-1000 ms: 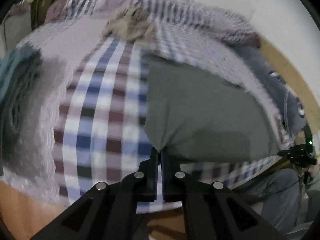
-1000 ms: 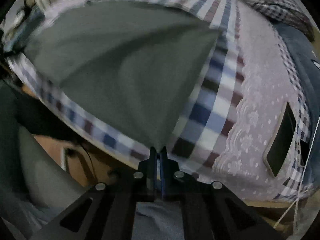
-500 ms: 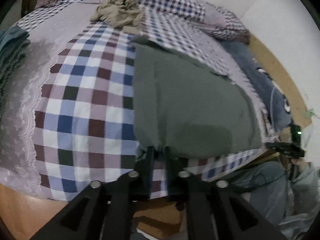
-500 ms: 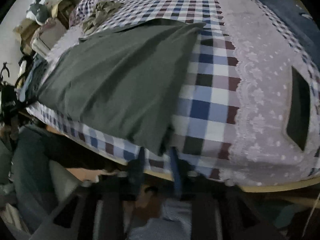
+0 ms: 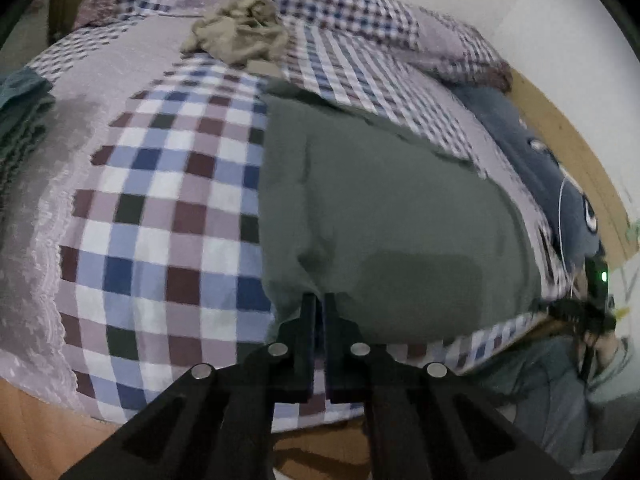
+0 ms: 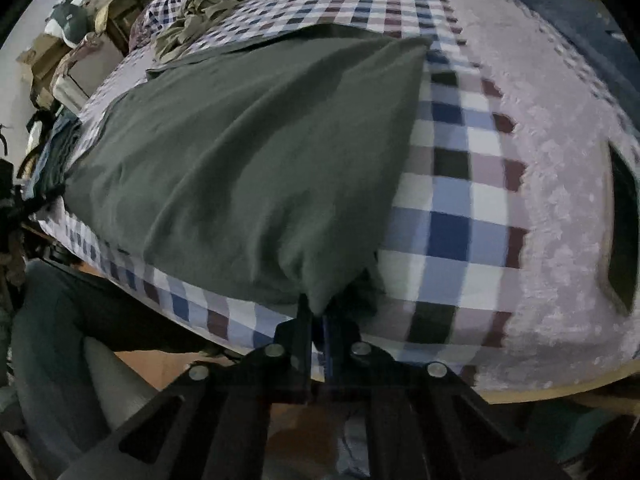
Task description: Fold clothes
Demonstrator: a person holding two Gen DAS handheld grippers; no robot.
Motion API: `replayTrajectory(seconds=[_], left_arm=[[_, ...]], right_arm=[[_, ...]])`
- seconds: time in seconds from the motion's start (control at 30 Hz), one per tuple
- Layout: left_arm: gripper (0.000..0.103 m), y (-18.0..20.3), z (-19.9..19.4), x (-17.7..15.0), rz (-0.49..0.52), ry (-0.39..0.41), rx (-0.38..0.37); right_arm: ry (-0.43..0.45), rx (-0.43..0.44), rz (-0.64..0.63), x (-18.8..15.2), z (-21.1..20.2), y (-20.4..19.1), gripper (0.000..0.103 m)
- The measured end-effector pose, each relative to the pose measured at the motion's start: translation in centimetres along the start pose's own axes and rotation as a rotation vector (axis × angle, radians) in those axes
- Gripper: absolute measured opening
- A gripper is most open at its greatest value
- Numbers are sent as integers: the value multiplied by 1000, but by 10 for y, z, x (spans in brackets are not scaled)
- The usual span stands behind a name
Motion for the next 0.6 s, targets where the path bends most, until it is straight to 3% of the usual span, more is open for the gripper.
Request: replayTrajectory(seconds=[0.1,0.13,0.17,0.23,0.37,0.5,0.6], left_arm=[[0,-7,-13,6,-33,67,-5],[0,-13,-17,7,-35,88,38],[0,-20,-15,6,-53,70,45],[0,-35,2,-4,-117,-37,55],[0,-18,4,-6,-16,-50,92],[1,-33,0,-10,-100,-58,64],[1,-50,-6,-10,-165,-46,95]], right_arm=[[4,-36,-33,-1,-22,4,1],[-16,-37,-31,-4,-18,8,1],[-37,-39,-29,-7,-15,11,1],[-102,-44,-38,-14,-2,13,1],[-156,-95,-48,-16,9,8,3],[-198,-190,-59,-24,11,11,13],[-188,-233,-38,-29,1,19,16]])
Point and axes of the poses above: each gripper's, at about its wrist camera, not at the fingertips, and z roughly the way its jaws point, y to its right, x to its top, the point moved 7 cm from there along z, roughly the way its jaws point, and after that the axes turned 5 degrees about -z, right-handed, at the moved point
